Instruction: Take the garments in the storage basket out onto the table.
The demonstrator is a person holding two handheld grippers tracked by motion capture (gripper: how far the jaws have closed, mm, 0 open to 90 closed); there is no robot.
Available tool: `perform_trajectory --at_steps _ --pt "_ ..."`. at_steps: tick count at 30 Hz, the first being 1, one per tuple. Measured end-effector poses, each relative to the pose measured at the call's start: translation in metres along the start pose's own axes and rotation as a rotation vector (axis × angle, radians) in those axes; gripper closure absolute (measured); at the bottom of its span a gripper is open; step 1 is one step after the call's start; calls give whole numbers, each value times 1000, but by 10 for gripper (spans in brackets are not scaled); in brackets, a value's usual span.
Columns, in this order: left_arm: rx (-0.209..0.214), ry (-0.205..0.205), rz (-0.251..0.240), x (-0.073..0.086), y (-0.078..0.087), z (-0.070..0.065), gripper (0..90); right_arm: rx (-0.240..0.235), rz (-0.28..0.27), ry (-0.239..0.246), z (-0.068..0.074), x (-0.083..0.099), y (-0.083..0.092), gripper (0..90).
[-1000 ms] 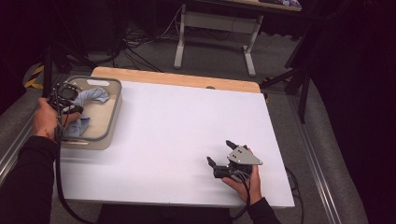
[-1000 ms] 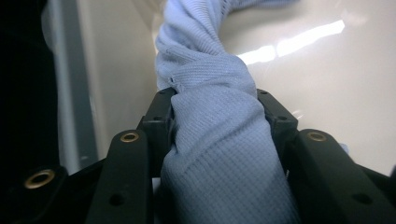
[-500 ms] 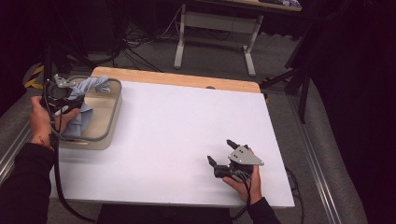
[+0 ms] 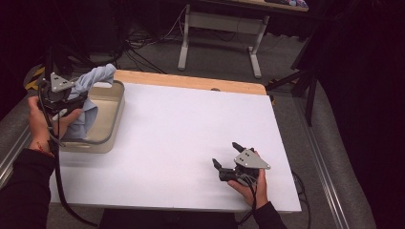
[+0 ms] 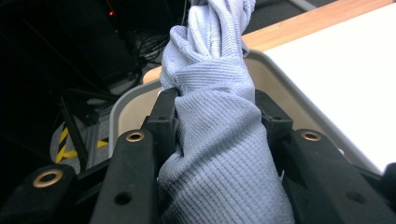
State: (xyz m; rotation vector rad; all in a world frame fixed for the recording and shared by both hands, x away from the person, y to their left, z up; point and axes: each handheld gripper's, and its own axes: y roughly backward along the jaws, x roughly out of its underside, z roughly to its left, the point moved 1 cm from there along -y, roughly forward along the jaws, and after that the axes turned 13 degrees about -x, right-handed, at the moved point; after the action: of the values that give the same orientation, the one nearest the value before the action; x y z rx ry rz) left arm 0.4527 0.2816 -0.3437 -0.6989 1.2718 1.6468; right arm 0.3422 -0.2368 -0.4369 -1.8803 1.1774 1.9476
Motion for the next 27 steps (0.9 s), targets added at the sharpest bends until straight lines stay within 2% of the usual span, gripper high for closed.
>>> perform_trajectory --at_steps 13,17,27 --pt "58 -10 -89 -16 23 -17 592 8 -13 -3 -2 -1 2 112" --pt "89 -17 -119 -22 33 -26 592 10 -13 -3 -2 -1 3 112" --pt "131 -36 -162 -29 47 -45 592 13 -22 -7 -2 -2 3 113"
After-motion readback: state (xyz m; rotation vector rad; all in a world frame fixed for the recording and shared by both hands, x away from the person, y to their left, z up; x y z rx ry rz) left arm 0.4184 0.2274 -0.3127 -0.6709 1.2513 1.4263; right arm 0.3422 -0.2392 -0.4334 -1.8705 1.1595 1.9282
